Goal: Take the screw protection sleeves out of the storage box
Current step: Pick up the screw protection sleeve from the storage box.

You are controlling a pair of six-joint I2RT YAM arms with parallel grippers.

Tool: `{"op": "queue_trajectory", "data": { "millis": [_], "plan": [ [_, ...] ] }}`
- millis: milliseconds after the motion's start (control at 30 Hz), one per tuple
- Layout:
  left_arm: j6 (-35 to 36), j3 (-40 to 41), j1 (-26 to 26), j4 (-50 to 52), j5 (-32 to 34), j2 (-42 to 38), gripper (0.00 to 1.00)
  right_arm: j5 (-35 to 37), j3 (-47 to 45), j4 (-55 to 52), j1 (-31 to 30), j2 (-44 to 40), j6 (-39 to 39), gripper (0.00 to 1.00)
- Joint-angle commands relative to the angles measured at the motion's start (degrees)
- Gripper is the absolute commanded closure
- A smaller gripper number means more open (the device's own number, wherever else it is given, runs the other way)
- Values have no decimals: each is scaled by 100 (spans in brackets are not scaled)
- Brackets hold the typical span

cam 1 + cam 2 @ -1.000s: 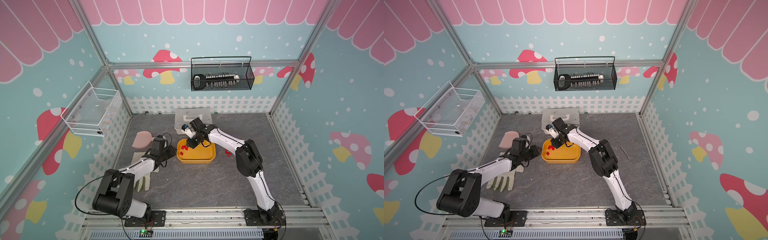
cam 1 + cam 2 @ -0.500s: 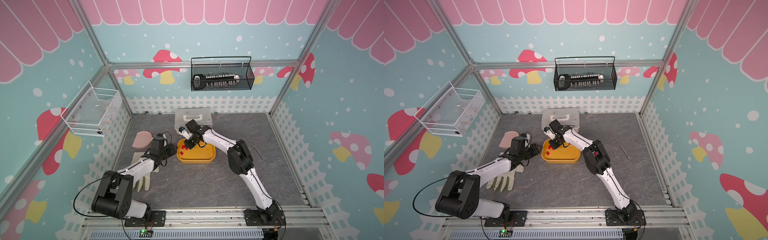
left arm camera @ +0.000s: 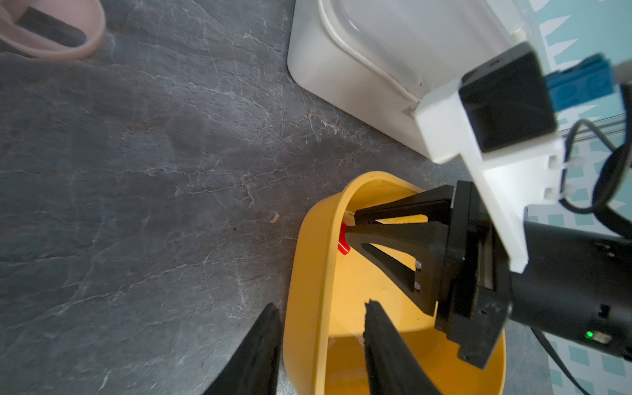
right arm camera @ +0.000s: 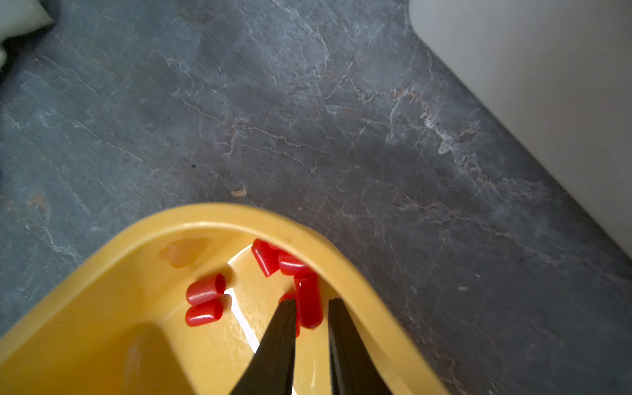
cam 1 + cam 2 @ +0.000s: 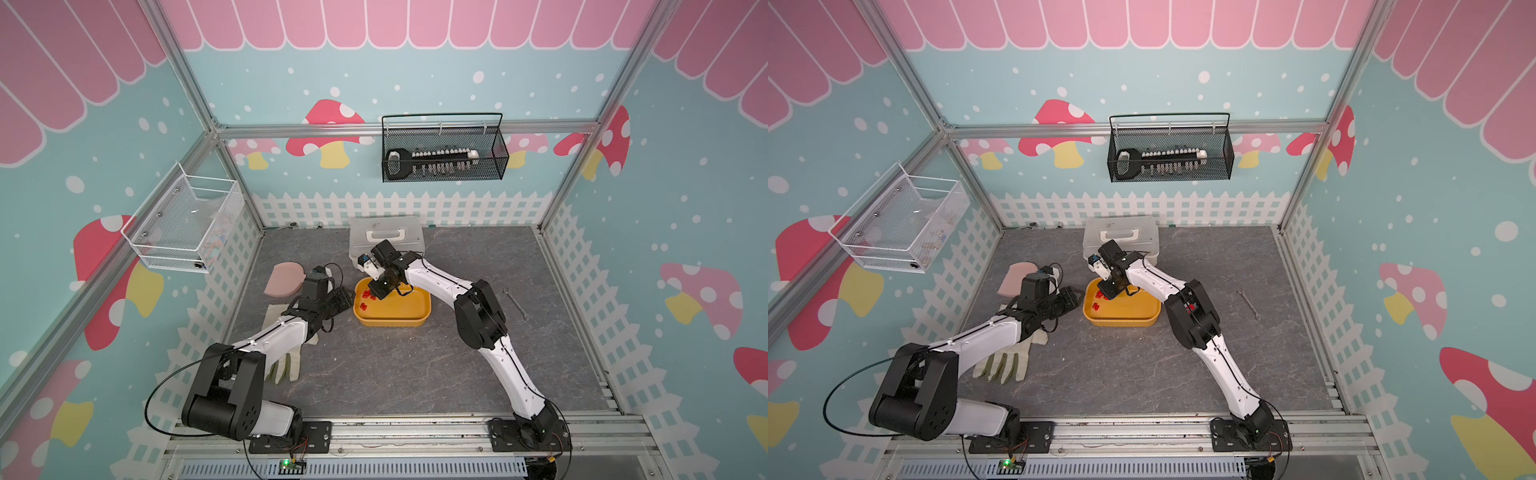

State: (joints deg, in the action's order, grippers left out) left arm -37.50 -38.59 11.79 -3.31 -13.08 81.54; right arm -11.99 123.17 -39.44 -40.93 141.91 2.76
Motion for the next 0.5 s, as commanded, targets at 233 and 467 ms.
{"op": "queue_trajectory", "data": {
  "millis": [233,467],
  "plan": [
    [49,36,21,-8,30,-34,57,8,116,-29,-25,248,127,82],
    [64,27,25,11,46,-46,58,-18,56,-20,-26,134,128,87]
  ]
}}
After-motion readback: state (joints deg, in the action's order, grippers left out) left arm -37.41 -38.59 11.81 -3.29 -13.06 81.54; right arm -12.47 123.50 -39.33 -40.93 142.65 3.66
